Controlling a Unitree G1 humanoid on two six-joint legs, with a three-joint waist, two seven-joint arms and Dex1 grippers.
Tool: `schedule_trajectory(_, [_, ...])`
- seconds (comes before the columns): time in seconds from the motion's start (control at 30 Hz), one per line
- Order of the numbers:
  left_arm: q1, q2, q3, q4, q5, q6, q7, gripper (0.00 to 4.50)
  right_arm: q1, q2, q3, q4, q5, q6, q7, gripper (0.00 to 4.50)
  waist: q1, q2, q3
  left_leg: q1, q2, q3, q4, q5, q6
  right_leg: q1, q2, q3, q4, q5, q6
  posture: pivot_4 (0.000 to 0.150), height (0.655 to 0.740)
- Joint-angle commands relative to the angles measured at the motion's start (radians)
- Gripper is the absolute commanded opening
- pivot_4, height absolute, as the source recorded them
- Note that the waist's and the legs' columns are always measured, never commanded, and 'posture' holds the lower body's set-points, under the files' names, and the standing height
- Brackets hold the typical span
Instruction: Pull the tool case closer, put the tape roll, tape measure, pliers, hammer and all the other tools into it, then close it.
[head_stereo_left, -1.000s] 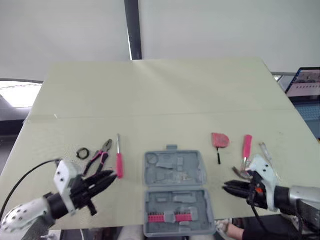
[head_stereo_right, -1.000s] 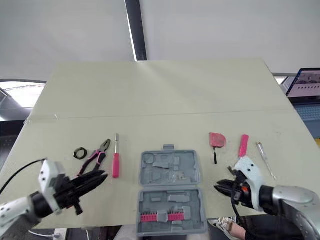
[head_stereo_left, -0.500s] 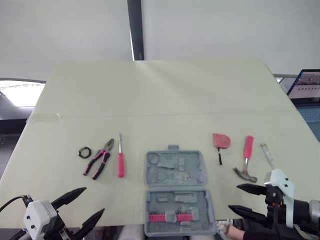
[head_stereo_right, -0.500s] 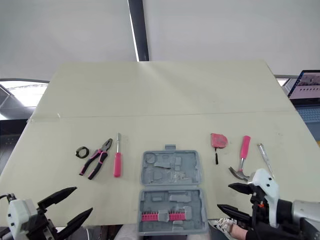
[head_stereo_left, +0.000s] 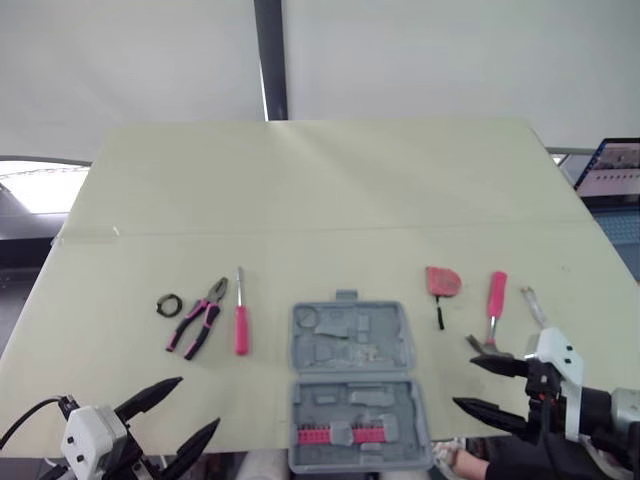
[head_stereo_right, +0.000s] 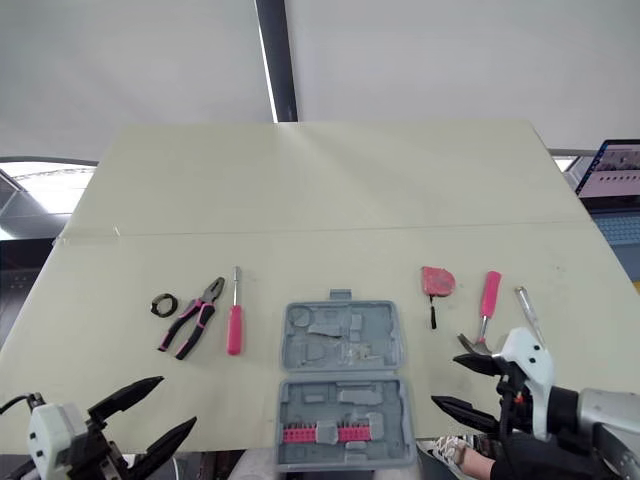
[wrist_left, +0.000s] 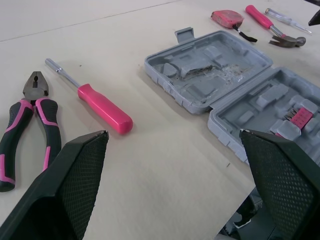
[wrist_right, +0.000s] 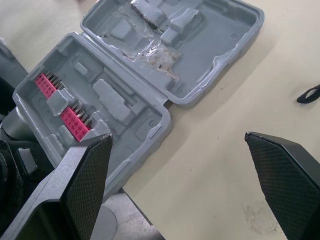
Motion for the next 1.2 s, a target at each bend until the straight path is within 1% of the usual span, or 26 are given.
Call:
schedule_trajectory(0.03, [0.000, -0.002, -0.011, -0.046, -0.032, 0.017, 0.041, 4.49, -0.010, 0.012, 0.007, -0.006, 0.010, -0.010, -0.010, 4.47, 0.000, 0.000, 0.000, 0.000, 0.000, 0.000, 0.000, 0.000, 0.000, 0.000, 0.000, 0.000, 0.000, 0.000, 0.000, 0.150, 0.7373])
schedule_trajectory(0.2, [0.001, 0.009, -0.037, -0.079, -0.039, 0.065, 0.091, 4.49, -0.028, 0.018, 0.031, -0.016, 0.015, -0.002, -0.016, 4.47, 0.000, 0.000, 0.000, 0.000, 0.000, 0.000, 0.000, 0.000, 0.000, 0.000, 0.000, 0.000, 0.000, 0.000, 0.000, 0.150, 0.7373])
schedule_trajectory(0.27, [-0.013, 0.037, -0.045, -0.103, -0.022, 0.111, 0.122, 4.49, -0.048, 0.024, 0.056, -0.029, 0.014, -0.008, -0.024, 4.47, -0.001, 0.000, 0.000, 0.000, 0.000, 0.000, 0.000, 0.000, 0.000, 0.000, 0.000, 0.000, 0.000, 0.000, 0.000, 0.150, 0.7373])
schedule_trajectory(0.37, [-0.064, 0.074, -0.017, -0.156, -0.090, 0.251, 0.228, 4.49, -0.114, 0.029, 0.109, -0.095, -0.026, -0.102, -0.021, 4.47, 0.000, 0.001, 0.000, 0.000, 0.000, 0.000, 0.001, 0.000, 0.000, 0.000, 0.000, 0.000, 0.001, 0.000, 0.000, 0.150, 0.7373])
schedule_trajectory(0.47, [-0.069, 0.100, 0.004, -0.161, -0.113, 0.313, 0.253, 4.49, -0.178, 0.042, 0.109, -0.142, 0.041, -0.141, 0.012, 4.47, -0.008, 0.001, 0.000, 0.000, 0.000, -0.001, 0.001, 0.000, 0.000, 0.000, 0.000, 0.001, 0.002, 0.000, 0.000, 0.150, 0.7373])
schedule_trajectory(0.53, [-0.061, 0.121, 0.022, -0.164, -0.122, 0.360, 0.271, 4.49, -0.198, 0.038, 0.108, -0.152, 0.060, -0.170, 0.038, 4.47, -0.010, 0.000, 0.000, 0.000, 0.000, -0.001, 0.000, 0.000, 0.000, 0.000, 0.000, 0.000, 0.002, 0.000, 0.000, 0.150, 0.7373])
schedule_trajectory(0.67, [-0.053, 0.150, 0.044, -0.168, -0.116, 0.411, 0.281, 4.49, -0.217, 0.036, 0.131, -0.150, 0.069, -0.212, 0.070, 4.47, -0.009, -0.001, 0.000, 0.000, 0.000, -0.001, 0.001, 0.000, 0.000, 0.000, 0.000, 0.000, 0.001, 0.000, 0.000, 0.150, 0.7373])
schedule_trajectory(0.77, [-0.051, 0.170, 0.050, -0.182, -0.099, 0.446, 0.300, 4.49, -0.219, 0.037, 0.160, -0.116, 0.038, -0.258, 0.092, 4.47, -0.009, -0.001, 0.000, 0.000, 0.000, -0.001, 0.001, 0.000, 0.000, 0.001, 0.000, 0.000, 0.002, 0.000, 0.000, 0.150, 0.7373])
schedule_trajectory(0.83, [-0.058, 0.201, 0.055, -0.199, -0.083, 0.488, 0.317, 4.49, -0.221, 0.041, 0.169, -0.092, 0.033, -0.274, 0.095, 4.47, -0.009, -0.001, 0.000, 0.000, 0.000, -0.001, 0.001, 0.000, 0.000, 0.001, 0.000, 0.000, 0.002, 0.000, 0.000, 0.150, 0.7373])
schedule_trajectory(0.9, [-0.099, 0.244, 0.087, -0.208, -0.108, 0.551, 0.341, 4.49, -0.210, 0.040, 0.170, -0.075, 0.031, -0.284, 0.100, 4.47, -0.008, 0.000, 0.000, 0.000, 0.000, -0.001, 0.001, 0.000, 0.000, 0.000, 0.000, 0.000, 0.002, 0.000, 0.000, 0.150, 0.7373])
schedule_trajectory(0.97, [-0.124, 0.355, 0.157, -0.218, -0.142, 0.676, 0.327, 4.49, -0.210, 0.036, 0.163, -0.047, 0.027, -0.291, 0.103, 4.47, -0.006, -0.001, 0.000, 0.000, 0.000, -0.002, 0.002, 0.000, -0.001, 0.000, 0.000, 0.000, 0.002, 0.000, 0.000, 0.150, 0.7373])
schedule_trajectory(1.03, [-0.157, 0.460, 0.247, -0.227, -0.213, 0.814, 0.313, 4.49, -0.217, 0.033, 0.158, -0.019, 0.023, -0.294, 0.103, 4.47, -0.009, -0.001, 0.000, 0.000, 0.000, -0.003, 0.002, 0.000, -0.001, 0.000, 0.001, 0.001, 0.003, 0.000, 0.000, 0.150, 0.7373])
schedule_trajectory(1.07, [-0.170, 0.507, 0.269, -0.233, -0.203, 0.858, 0.313, 4.49, -0.219, 0.031, 0.159, -0.010, 0.021, -0.295, 0.103, 4.47, -0.009, -0.001, 0.000, 0.001, 0.000, -0.002, 0.002, 0.000, -0.001, 0.000, 0.001, 0.001, 0.004, 0.000, 0.000, 0.150, 0.7373])
schedule_trajectory(1.13, [-0.213, 0.630, 0.288, -0.232, -0.189, 0.964, 0.306, 4.49, -0.223, 0.030, 0.171, 0.003, 0.015, -0.298, 0.104, 4.47, -0.010, 0.000, 0.000, 0.001, 0.000, -0.002, 0.002, 0.000, -0.001, 0.000, 0.001, 0.002, 0.004, 0.000, 0.000, 0.150, 0.7373])
schedule_trajectory(1.17, [-0.266, 0.723, 0.268, -0.214, -0.168, 1.018, 0.314, 4.49, -0.229, 0.031, 0.181, 0.008, 0.012, -0.298, 0.105, 4.47, -0.008, 0.000, 0.001, 0.001, 0.000, -0.003, 0.002, 0.000, -0.001, 0.000, 0.001, 0.002, 0.004, 0.000, 0.000, 0.150, 0.7373])
schedule_trajectory(1.2, [-0.331, 0.811, 0.239, -0.191, -0.174, 1.086, 0.323, 4.49, -0.236, 0.030, 0.189, 0.013, 0.010, -0.298, 0.106, 4.47, -0.007, 0.000, 0.001, 0.001, 0.000, -0.003, 0.002, 0.000, -0.001, 0.000, 0.001, 0.002, 0.005, 0.000, 0.000, 0.150, 0.7373])
